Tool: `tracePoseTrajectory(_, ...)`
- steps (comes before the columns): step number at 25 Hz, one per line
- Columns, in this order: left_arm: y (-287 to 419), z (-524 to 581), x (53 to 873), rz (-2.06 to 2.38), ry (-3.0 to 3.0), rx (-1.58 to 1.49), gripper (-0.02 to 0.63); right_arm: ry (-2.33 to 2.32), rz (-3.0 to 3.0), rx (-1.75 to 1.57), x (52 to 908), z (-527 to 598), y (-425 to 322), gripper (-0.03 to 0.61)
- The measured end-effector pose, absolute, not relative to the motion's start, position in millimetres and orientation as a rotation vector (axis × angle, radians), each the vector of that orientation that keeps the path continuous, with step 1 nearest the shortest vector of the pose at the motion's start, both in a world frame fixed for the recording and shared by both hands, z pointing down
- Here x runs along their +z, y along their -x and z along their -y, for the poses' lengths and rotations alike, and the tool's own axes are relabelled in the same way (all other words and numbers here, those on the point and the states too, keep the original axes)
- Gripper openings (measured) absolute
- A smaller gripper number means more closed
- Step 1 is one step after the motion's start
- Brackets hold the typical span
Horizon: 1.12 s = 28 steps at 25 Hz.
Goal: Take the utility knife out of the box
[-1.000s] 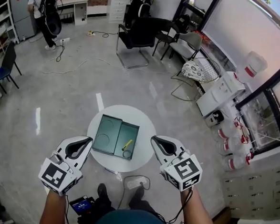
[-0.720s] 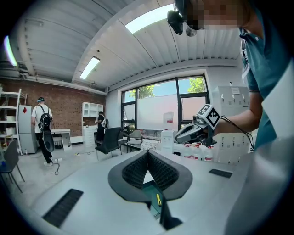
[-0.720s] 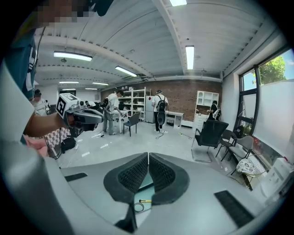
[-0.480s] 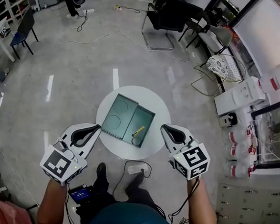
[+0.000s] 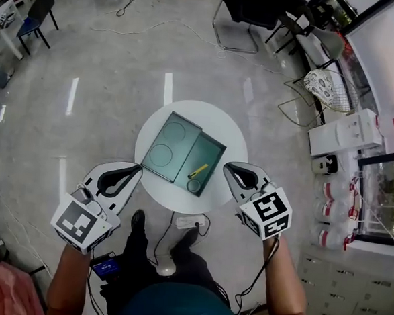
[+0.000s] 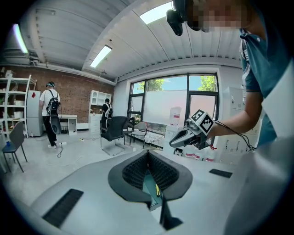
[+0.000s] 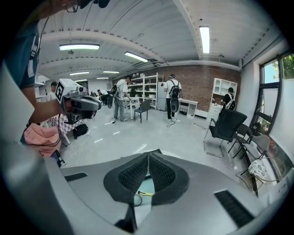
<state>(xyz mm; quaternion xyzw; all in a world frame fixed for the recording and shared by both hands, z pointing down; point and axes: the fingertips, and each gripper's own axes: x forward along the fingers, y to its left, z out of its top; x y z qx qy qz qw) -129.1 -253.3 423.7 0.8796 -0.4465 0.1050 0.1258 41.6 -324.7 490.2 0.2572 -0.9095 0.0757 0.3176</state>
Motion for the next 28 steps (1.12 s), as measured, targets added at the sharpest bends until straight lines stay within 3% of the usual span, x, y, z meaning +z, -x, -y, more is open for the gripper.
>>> tracePoseTrajectory(28,148.7,261.8,578.1,1.237,-2.387,0.321,0.018,-0.182,2.127,0.125,731.5,343.2,-3.3,0.04)
